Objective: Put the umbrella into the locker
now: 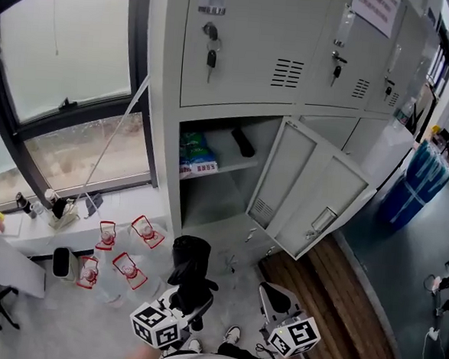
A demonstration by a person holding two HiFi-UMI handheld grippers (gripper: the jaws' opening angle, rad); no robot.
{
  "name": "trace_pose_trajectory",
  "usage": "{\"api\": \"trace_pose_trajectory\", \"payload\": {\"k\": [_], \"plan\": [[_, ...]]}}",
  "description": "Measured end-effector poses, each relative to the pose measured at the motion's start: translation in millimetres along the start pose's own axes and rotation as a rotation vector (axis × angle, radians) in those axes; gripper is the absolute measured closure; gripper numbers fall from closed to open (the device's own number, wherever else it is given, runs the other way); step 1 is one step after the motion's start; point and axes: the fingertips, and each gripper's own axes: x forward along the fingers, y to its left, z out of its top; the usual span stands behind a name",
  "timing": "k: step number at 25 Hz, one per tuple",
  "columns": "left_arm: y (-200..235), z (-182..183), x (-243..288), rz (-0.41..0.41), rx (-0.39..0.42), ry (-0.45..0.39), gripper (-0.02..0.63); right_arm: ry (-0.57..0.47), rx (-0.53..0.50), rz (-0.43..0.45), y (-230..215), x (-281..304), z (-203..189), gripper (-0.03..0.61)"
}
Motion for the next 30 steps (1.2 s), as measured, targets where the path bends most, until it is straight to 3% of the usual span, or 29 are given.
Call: {"api": "trace_pose_trajectory", "payload": {"k": [9,16,30], "plan": [[4,29,31,0.126,0.028,-0.072,0.394,-0.042,-0.016,0.133,-47,32,21,0.561],[4,23,45,0.198,0.006,-0.086,0.394,-0.034,0.002,0.199,-64,44,19,0.561],[10,28,55,0.242,0.011,-0.053,0.394,-0.038,0.049,0.232,-74,53,4,0.560]]}}
